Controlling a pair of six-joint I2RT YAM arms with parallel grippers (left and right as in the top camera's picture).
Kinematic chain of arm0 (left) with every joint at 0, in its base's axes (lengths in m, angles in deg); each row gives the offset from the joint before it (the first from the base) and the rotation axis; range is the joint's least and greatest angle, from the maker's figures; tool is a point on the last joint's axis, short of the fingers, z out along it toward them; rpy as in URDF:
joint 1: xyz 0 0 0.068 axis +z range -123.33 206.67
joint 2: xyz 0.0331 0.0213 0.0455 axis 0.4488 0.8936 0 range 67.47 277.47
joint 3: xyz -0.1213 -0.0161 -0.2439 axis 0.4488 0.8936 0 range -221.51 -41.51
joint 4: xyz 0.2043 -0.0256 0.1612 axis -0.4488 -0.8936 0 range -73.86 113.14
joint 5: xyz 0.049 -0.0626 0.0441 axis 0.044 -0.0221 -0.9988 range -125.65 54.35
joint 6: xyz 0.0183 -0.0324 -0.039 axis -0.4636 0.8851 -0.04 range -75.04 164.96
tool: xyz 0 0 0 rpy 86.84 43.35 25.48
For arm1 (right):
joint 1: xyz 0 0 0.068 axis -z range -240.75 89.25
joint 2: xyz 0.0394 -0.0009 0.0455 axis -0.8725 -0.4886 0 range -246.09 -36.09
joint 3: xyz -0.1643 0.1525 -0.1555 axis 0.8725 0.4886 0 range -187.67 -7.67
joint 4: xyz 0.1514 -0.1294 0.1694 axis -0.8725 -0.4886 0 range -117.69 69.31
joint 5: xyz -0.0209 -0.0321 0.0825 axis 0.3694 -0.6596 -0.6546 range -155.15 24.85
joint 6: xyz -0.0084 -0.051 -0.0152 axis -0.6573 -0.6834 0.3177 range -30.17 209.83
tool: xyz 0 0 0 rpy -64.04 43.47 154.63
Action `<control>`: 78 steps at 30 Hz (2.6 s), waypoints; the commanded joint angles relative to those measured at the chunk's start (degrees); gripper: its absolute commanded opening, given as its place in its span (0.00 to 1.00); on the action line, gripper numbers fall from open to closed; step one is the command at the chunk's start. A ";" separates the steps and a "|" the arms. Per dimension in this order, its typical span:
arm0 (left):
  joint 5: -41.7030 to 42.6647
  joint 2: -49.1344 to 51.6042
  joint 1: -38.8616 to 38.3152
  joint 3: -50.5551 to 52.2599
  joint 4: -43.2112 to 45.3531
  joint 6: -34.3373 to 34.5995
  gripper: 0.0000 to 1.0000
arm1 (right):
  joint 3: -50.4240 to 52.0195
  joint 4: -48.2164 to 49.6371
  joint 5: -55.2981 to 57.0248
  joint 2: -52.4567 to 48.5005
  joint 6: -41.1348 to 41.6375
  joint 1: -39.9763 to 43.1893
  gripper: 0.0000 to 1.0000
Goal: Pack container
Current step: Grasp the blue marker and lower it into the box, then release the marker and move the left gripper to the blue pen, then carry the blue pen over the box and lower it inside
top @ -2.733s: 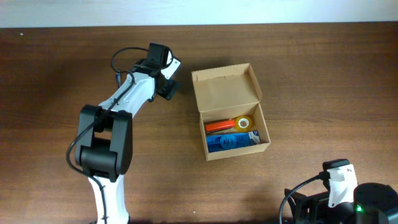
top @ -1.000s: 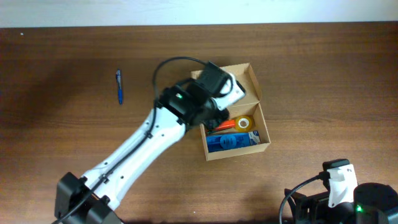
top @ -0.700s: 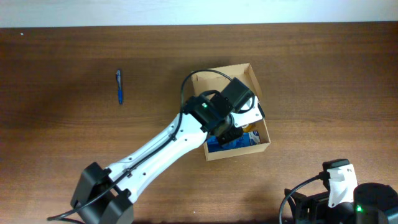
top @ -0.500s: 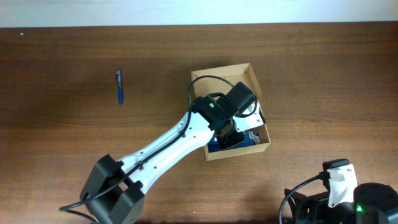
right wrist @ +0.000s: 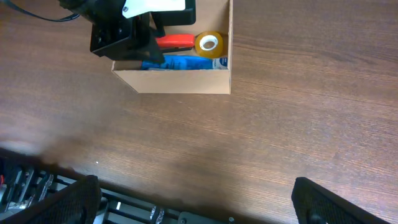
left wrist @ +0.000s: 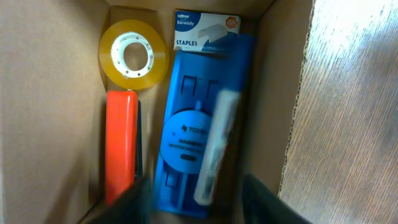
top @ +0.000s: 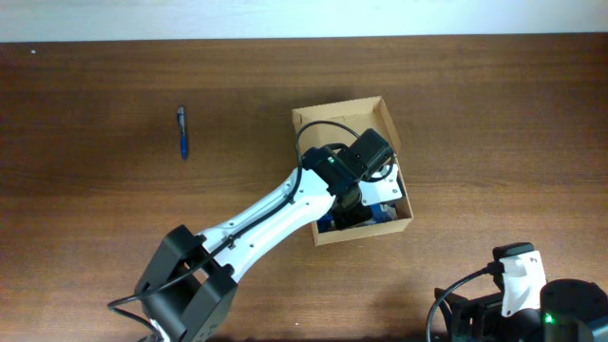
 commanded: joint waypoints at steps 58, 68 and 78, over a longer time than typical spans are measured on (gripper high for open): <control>-8.04 13.03 52.46 11.23 32.54 25.53 0.10 | -0.61 0.13 0.50 0.22 -0.59 0.11 0.99; -8.61 9.01 48.61 7.37 23.06 25.59 0.02 | -0.61 0.13 0.50 0.22 -0.59 0.11 0.99; -8.66 -11.10 39.54 7.34 5.81 25.55 0.02 | -0.61 0.13 0.50 0.22 -0.59 0.11 0.99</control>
